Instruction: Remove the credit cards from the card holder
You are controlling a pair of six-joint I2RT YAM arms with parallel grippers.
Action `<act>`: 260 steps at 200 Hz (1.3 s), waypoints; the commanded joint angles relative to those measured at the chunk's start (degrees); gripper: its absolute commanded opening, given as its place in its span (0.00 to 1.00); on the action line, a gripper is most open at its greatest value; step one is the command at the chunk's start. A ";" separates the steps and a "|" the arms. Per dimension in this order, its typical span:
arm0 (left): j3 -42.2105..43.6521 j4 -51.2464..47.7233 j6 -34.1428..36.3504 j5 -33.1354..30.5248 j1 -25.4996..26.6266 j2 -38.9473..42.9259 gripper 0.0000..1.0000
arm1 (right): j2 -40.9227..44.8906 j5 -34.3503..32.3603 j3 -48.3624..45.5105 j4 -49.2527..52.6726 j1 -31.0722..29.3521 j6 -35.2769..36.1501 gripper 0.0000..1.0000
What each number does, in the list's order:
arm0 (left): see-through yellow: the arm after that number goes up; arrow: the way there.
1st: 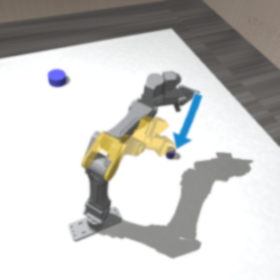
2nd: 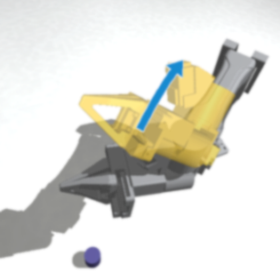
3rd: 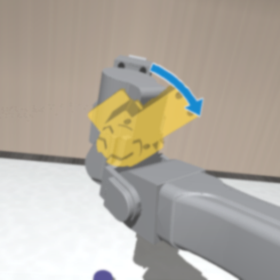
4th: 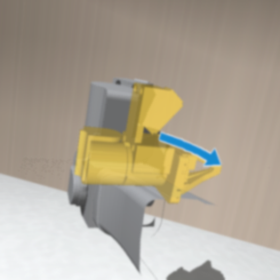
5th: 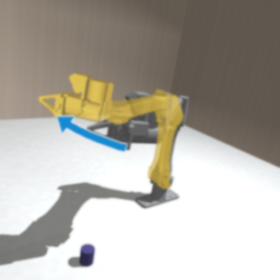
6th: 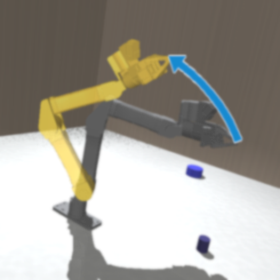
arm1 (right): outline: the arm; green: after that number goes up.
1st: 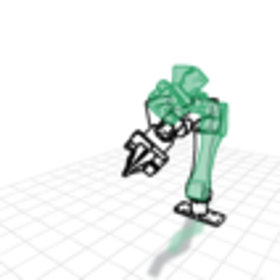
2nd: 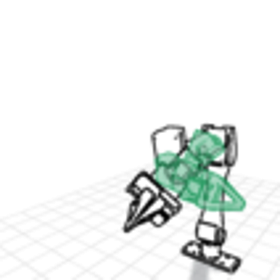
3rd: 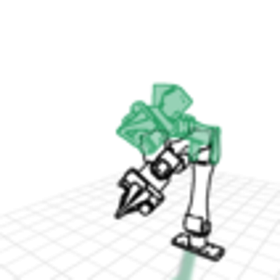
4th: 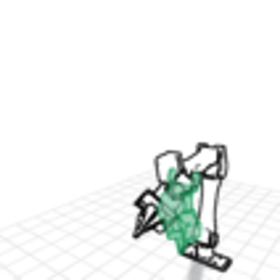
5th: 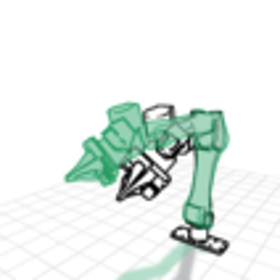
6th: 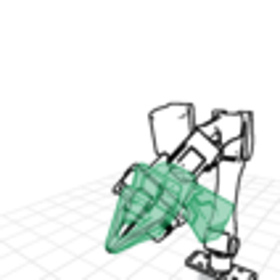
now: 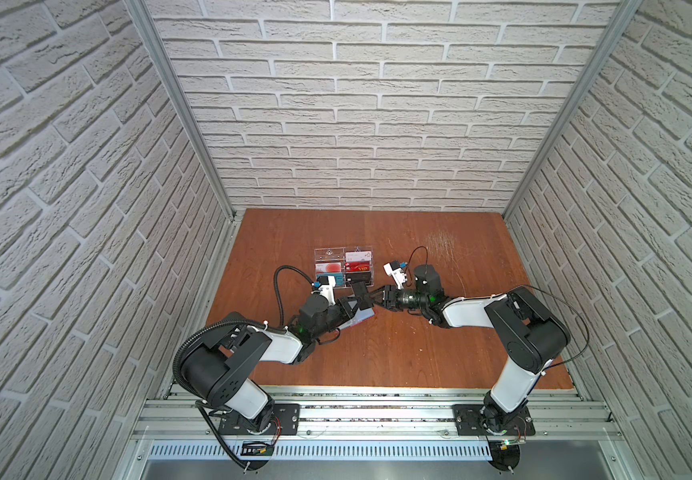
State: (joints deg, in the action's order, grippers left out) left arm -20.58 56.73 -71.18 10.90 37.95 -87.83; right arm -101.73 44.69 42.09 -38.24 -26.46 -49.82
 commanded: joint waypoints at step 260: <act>2.00 11.31 -2.87 -2.73 -1.83 2.62 0.00 | -5.11 6.18 -1.55 -22.77 0.18 -11.51 0.25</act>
State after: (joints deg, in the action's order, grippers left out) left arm -19.11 60.82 -73.21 8.78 36.38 -83.99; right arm -105.60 48.86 41.45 -51.40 -26.09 -57.32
